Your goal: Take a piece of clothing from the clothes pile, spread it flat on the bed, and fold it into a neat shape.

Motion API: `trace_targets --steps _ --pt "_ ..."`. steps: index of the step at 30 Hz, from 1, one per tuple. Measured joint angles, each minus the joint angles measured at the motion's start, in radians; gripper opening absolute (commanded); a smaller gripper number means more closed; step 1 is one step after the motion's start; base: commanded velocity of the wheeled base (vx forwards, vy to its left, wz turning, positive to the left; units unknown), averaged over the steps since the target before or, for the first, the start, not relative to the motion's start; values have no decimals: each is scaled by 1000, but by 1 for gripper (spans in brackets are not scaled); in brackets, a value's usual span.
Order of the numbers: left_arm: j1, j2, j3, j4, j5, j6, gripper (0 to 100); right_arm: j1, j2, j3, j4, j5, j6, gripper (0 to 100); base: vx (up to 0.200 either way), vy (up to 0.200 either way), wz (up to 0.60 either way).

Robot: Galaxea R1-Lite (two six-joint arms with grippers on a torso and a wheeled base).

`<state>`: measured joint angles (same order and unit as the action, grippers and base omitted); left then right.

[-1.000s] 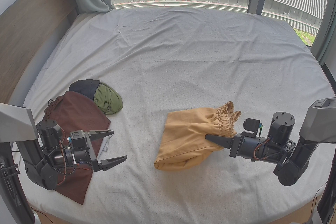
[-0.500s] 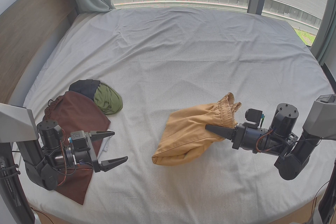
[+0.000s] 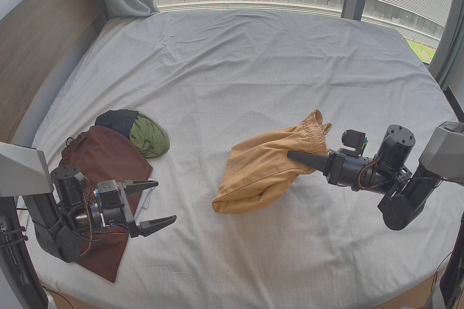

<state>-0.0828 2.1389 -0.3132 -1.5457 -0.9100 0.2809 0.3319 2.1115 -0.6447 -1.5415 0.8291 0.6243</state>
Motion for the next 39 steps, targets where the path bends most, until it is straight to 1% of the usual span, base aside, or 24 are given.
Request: trace_targets --steps 8,11,16,25,33,39 --pt "0 0 0 0 0 0 100 -24 46 -115 0 73 47 0 0 0 0" --pt "0 0 1 0 0 0 100 -35 68 -161 -1 87 69 0 0 0 0" --pt "0 0 2 0 0 0 100 -45 118 -234 -1 92 96 0 0 0 0" --pt "0 0 4 0 0 0 100 -46 214 -341 -1 92 101 0 0 0 0" --pt "0 2 7 0 -1 0 100 -49 247 -369 -1 93 107 0 0 0 0" --pt "0 3 8 0 -1 1 100 -49 254 -422 -3 93 143 0 0 0 0"
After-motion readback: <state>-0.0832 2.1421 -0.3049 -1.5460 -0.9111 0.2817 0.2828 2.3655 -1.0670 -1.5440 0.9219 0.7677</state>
